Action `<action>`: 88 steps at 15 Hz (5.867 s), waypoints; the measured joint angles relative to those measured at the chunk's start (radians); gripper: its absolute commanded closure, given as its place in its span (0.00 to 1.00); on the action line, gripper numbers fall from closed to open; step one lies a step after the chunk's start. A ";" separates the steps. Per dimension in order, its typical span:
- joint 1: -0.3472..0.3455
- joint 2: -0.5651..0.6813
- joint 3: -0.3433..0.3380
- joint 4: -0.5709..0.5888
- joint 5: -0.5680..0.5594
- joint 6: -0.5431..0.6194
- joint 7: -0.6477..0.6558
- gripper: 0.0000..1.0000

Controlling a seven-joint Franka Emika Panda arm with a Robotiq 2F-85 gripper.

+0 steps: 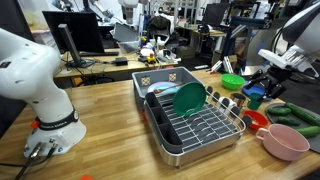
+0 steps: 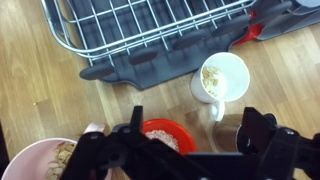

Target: Pour the things in the white mug into the pink bowl

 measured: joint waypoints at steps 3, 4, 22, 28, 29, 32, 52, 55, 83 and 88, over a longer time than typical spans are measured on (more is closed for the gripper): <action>0.002 0.081 0.001 0.061 0.003 -0.001 -0.019 0.00; 0.004 0.102 0.001 0.079 0.003 -0.001 -0.023 0.00; 0.015 0.335 -0.016 0.265 -0.039 0.001 -0.026 0.00; 0.021 0.377 -0.021 0.309 -0.086 -0.001 -0.005 0.00; 0.024 0.384 -0.021 0.317 -0.096 -0.001 0.001 0.00; 0.028 0.396 -0.021 0.332 -0.123 -0.001 0.021 0.00; 0.026 0.411 -0.021 0.357 -0.130 -0.003 0.029 0.98; 0.026 0.410 -0.021 0.358 -0.130 -0.002 0.029 0.98; 0.027 -0.200 -0.144 -0.257 -0.550 0.228 0.302 0.98; -0.018 -0.228 -0.207 -0.347 -1.007 0.294 0.656 0.98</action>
